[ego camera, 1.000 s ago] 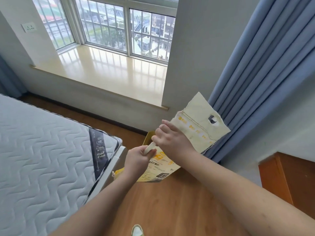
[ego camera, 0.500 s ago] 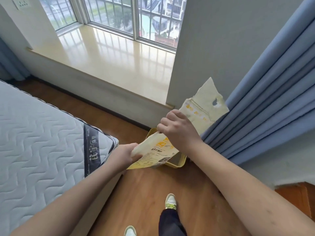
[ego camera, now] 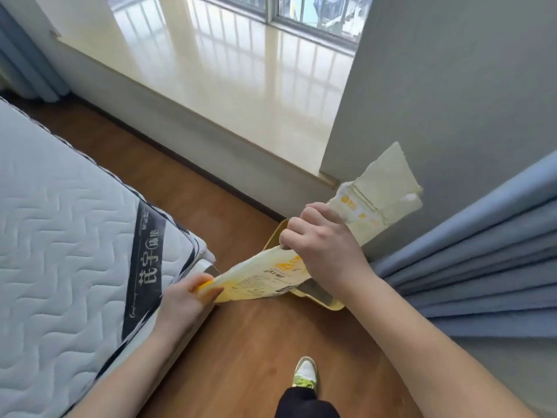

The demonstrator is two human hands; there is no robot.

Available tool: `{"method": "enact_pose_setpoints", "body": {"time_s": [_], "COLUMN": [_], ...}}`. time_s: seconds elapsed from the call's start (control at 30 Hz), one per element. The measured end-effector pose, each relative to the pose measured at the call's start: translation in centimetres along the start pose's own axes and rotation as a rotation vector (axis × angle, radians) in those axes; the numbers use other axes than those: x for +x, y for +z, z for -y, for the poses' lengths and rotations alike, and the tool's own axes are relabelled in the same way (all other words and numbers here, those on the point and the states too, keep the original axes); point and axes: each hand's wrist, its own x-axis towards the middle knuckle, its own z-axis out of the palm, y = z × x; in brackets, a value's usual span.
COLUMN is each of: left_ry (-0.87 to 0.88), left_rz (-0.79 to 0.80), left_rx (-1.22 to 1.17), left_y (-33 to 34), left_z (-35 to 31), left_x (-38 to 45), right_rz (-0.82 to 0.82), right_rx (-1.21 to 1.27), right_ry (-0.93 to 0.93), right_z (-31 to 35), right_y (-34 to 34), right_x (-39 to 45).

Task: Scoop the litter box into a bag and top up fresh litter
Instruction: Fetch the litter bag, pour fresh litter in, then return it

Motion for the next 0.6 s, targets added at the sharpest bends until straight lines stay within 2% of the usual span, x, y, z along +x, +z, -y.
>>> {"method": "enact_pose_setpoints", "body": {"time_s": [0.07,0.13,0.27,0.47,0.6], "left_ry": [-0.096,-0.089,-0.106,-0.087,0.032], "left_rz": [-0.134,-0.190,-0.116,-0.024,0.010], "left_rx": [-0.167,-0.278,-0.444,-0.314,-0.174], "left_y": [2.0,3.9,7.3,9.7,11.1], "left_z": [3.1,6.0,11.7,17.6,20.3], "left_x": [1.1,2.0,3.6,7.5,10.7], "right_rz": [-0.009,-0.022,-0.057,-0.111,-0.147], "right_rx": [0.029,0.060,0.109,0.117,0.091], "right_ry": [0.027,0.064,0.117,0.142,0.201], "right_z": [0.2,0.2,0.0,-1.5,-2.5], "right_y": [3.4,7.1,14.0,21.3,25.6], "right_x": [-0.8,-1.8,-3.6,-3.3,-3.7]}}
